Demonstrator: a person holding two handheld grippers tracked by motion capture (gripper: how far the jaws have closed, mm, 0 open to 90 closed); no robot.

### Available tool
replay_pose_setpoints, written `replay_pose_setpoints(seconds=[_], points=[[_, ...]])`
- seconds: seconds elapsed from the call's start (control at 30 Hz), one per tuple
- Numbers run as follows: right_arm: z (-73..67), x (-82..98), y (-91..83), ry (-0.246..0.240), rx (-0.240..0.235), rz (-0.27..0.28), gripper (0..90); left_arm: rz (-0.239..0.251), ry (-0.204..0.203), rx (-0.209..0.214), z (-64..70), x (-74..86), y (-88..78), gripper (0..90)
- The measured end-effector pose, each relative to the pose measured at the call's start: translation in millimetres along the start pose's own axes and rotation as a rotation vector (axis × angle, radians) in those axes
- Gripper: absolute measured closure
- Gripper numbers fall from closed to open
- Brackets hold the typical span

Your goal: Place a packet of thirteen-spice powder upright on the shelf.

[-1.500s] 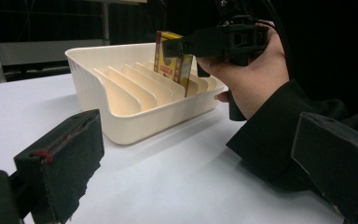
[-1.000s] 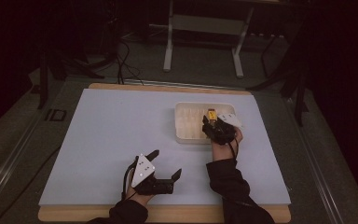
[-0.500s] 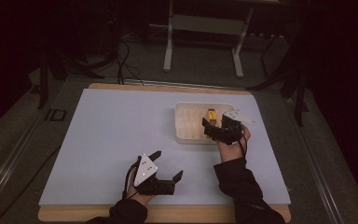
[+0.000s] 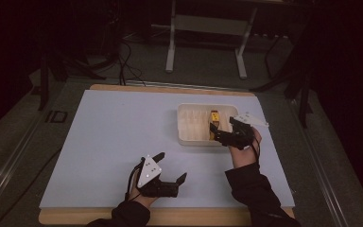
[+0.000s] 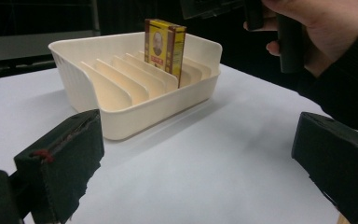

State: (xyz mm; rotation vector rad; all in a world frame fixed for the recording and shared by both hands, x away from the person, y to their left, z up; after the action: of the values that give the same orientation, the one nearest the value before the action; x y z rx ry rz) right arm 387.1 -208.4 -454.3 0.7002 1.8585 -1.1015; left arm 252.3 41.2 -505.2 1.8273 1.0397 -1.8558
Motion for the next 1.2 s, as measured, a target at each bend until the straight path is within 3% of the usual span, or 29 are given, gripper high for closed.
replay_pose_setpoints(seconds=[0.07,0.1,0.5,1.2], points=[[1.1,1.1,-3.8,-0.014,-0.010,-0.003,13.4,-0.002,0.000,-0.002,-0.4,0.1,0.1,3.2],[1.7,2.9,-9.3,-0.024,-0.037,-0.010,13.4,0.001,-0.004,-0.002,-0.5,-0.1,0.1,3.2],[-0.2,22.7,-42.6,-0.090,-0.093,-0.036,13.5,0.000,0.001,-0.001,0.2,0.1,-0.4,3.2],[-10.9,48.7,-82.4,-0.127,-0.179,-0.058,13.5,0.002,0.000,0.001,0.5,-0.3,-1.7,3.2]])
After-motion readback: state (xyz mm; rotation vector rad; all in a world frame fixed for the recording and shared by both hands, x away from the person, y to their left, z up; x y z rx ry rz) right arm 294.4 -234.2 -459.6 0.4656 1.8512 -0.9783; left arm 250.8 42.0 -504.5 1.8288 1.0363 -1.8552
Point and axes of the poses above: each handheld gripper's, and its own axes: y roughly forward along the jaws, x roughly out of its underside, z roughly to its right, the point moved 3 cm from there along y, roughly forward along the jaws, and after that the axes turned 11 degrees about y, right-handed, at the moved point
